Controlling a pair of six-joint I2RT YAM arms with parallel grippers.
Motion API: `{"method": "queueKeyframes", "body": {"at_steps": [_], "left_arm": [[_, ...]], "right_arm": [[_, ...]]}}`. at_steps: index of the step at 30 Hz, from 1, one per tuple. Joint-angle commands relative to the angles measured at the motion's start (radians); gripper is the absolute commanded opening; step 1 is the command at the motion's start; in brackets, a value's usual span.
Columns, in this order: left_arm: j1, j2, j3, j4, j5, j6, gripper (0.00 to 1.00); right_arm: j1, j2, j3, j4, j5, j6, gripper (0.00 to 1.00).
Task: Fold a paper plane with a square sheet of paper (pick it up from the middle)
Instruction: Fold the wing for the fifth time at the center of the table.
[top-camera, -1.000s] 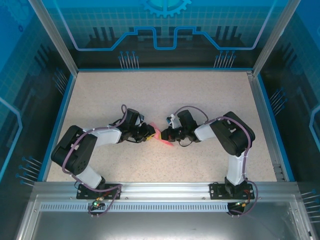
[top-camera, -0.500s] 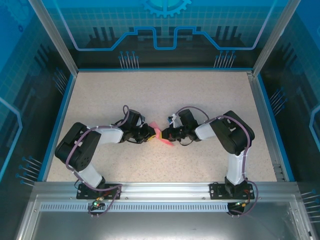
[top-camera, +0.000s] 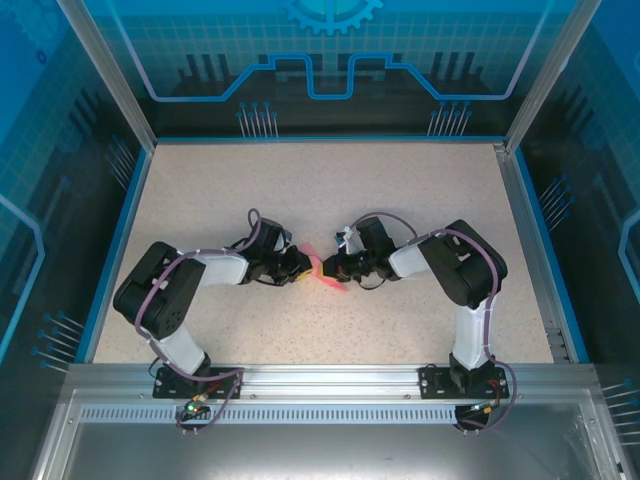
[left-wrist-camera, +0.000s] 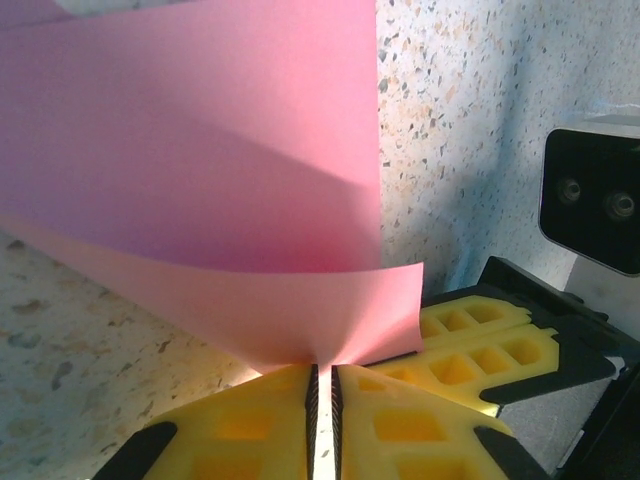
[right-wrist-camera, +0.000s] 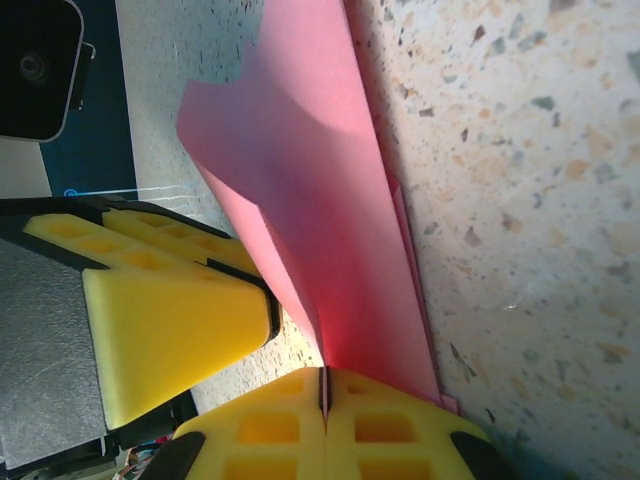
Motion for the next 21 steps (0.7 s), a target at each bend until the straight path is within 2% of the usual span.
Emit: {"method": "queueKeyframes", "body": {"at_steps": [1,11,21], "left_arm": [[-0.006,0.023,0.028,0.016,-0.019,0.029,0.15],[-0.006,0.047,0.046,-0.016,-0.031,0.039,0.13],[-0.006,0.056,0.057,-0.05,-0.041,0.044,0.12]], "right_arm": [[-0.012,0.035,0.014,-0.061,0.009,0.004,0.0],[-0.016,0.035,0.029,-0.093,0.006,-0.005,0.02],[-0.017,-0.003,0.046,-0.157,-0.012,-0.05,0.11]]}}
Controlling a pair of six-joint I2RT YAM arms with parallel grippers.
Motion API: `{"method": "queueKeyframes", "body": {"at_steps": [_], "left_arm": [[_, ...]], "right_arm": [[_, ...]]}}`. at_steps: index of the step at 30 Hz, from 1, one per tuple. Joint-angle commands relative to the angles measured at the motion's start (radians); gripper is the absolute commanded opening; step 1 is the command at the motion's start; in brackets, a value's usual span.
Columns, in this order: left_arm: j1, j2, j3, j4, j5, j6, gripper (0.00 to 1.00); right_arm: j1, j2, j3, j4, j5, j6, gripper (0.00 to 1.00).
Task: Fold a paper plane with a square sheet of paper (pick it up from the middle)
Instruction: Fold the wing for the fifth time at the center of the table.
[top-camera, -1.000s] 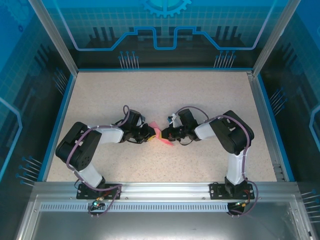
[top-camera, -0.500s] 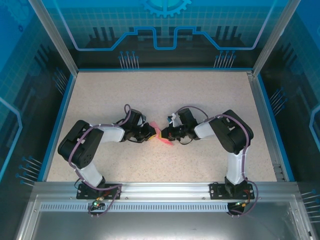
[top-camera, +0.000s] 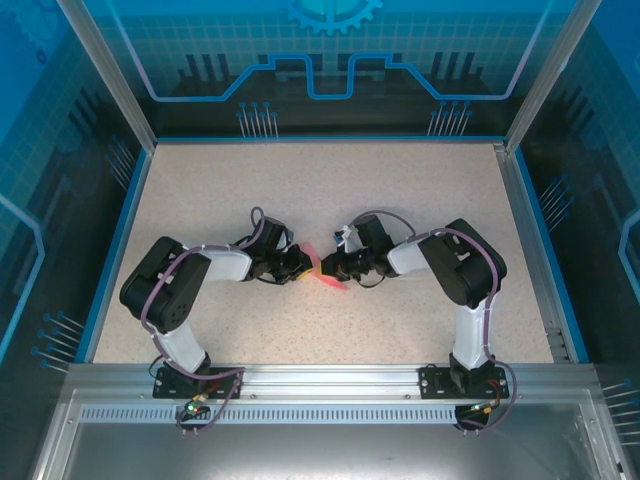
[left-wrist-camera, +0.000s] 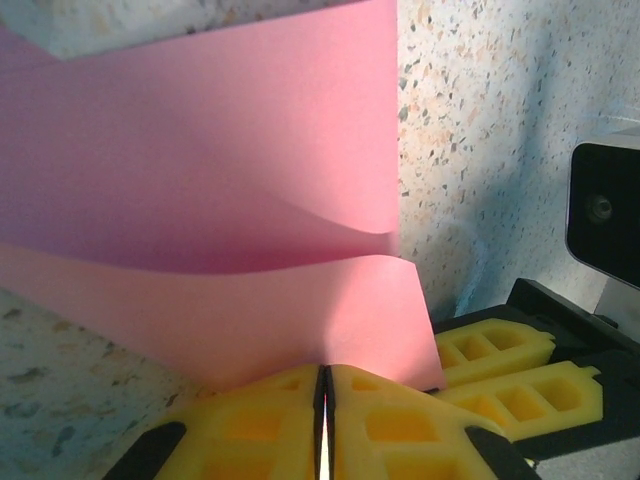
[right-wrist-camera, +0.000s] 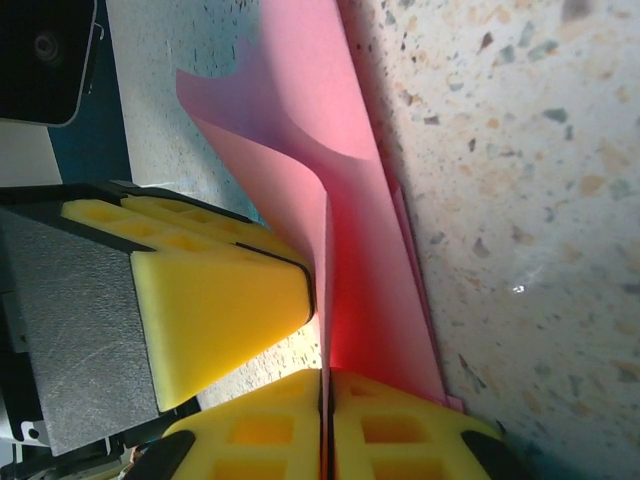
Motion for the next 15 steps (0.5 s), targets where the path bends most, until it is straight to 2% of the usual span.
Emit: {"method": "queueKeyframes", "body": {"at_steps": [1,15], "left_arm": [[-0.006,0.011,0.022,-0.033,-0.028,0.023,0.12],[-0.006,0.034,0.023,-0.041,-0.028,0.02,0.11]], "right_arm": [[-0.017,-0.01,0.007,-0.1,-0.007,-0.041,0.12],[-0.018,-0.081,0.067,-0.286,0.006,-0.126,0.21]]}}
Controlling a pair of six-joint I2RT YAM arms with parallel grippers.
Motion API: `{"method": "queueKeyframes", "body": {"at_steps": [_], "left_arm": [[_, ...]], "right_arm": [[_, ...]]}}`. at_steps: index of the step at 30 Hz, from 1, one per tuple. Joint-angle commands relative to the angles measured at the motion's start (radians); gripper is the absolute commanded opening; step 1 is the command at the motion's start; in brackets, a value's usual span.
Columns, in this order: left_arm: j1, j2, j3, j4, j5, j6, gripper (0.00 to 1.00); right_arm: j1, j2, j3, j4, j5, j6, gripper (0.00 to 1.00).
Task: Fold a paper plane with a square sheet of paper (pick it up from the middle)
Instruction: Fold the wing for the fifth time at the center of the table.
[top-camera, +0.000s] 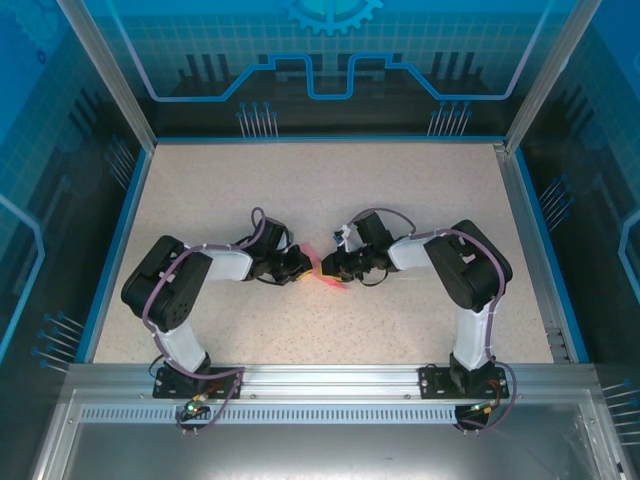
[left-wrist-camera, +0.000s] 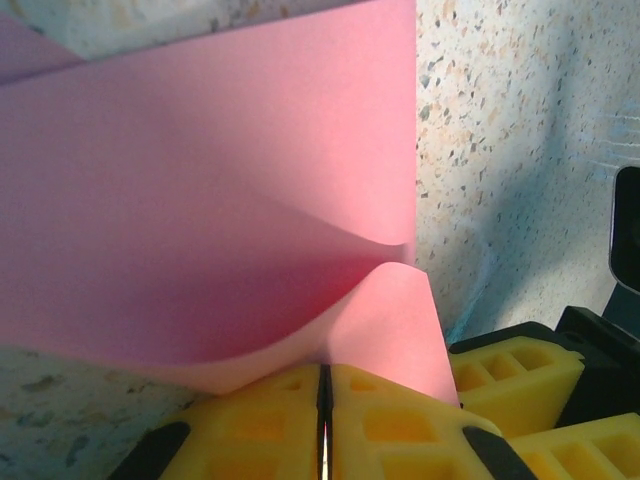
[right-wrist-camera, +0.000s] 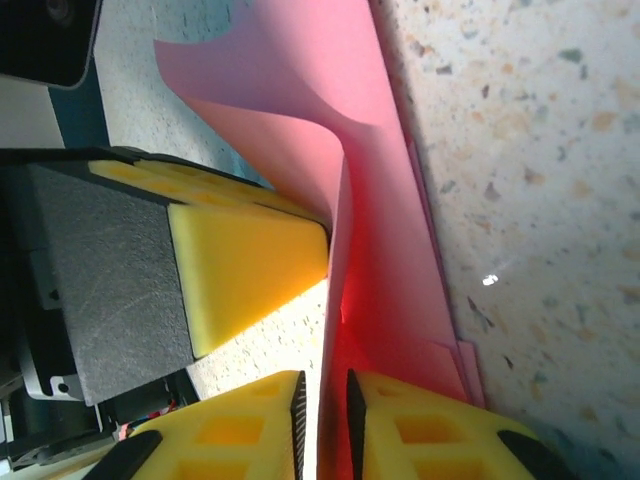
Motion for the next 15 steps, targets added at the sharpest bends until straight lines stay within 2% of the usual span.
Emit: {"method": "queueKeyframes", "body": {"at_steps": [1,8,15], "left_arm": [[-0.006,0.024,0.023,-0.037,-0.025,0.018,0.11],[-0.006,0.026,0.028,-0.039,-0.02,0.018,0.11],[-0.006,0.026,0.037,-0.047,-0.015,0.023,0.1]], "right_arm": [[-0.016,-0.043,0.025,-0.112,0.012,-0.054,0.22],[-0.016,-0.072,0.018,-0.208,0.06,-0.117,0.21],[-0.017,-0.072,-0.015,-0.204,0.081,-0.121,0.14]]}}
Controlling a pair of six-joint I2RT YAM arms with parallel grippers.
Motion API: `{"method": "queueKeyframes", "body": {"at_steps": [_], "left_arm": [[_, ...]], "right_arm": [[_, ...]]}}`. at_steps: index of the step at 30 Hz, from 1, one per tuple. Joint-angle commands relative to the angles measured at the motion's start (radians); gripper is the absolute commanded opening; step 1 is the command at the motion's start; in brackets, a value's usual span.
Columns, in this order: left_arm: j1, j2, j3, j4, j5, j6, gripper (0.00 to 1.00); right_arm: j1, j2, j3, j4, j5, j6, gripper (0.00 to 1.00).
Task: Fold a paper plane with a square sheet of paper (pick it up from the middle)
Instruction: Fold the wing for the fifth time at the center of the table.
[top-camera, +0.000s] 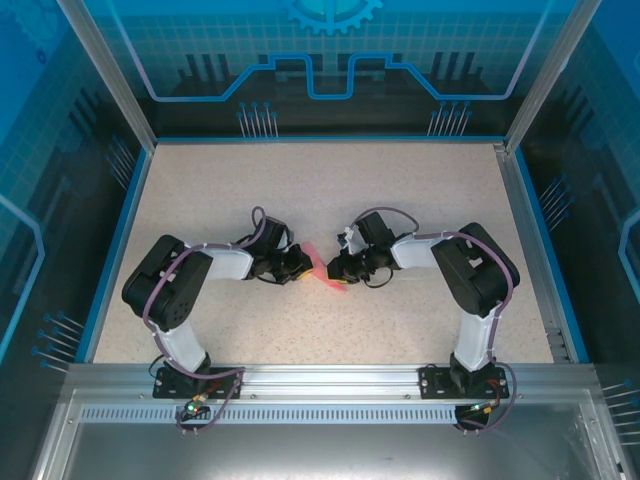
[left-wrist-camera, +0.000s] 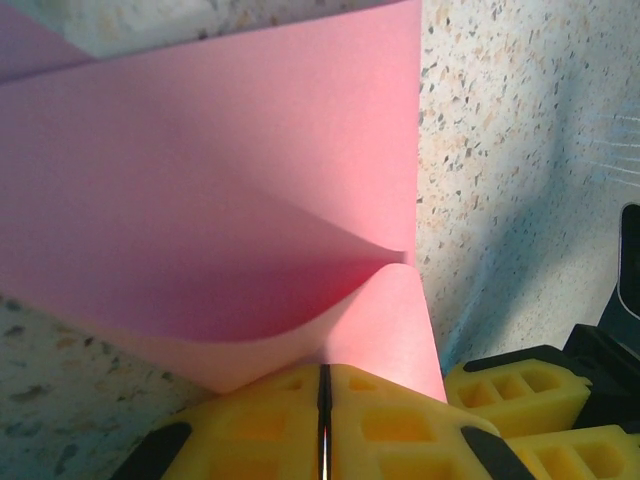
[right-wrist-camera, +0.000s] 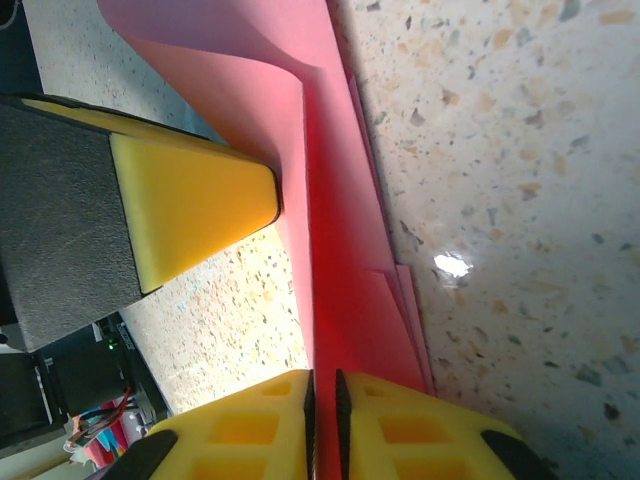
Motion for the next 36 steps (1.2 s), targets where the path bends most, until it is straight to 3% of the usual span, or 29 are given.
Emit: {"method": "queueKeyframes", "body": {"at_steps": [1,6,17,36], "left_arm": [[-0.006,0.021,0.026,-0.036,-0.014,0.023,0.1],[-0.006,0.0,0.035,-0.032,0.004,0.031,0.11],[-0.005,-0.105,-0.003,0.001,0.014,0.048,0.18],[-0.036,-0.045,-0.057,0.14,0.05,0.002,0.16]], "right_arm": [[-0.013,-0.022,-0.021,-0.044,0.019,-0.016,0.12],[-0.018,-0.016,-0.029,-0.012,0.016,0.005,0.07],[-0.033,0.008,-0.103,0.077,0.004,0.083,0.06],[-0.071,0.001,-0.185,0.334,-0.07,0.252,0.01]]}}
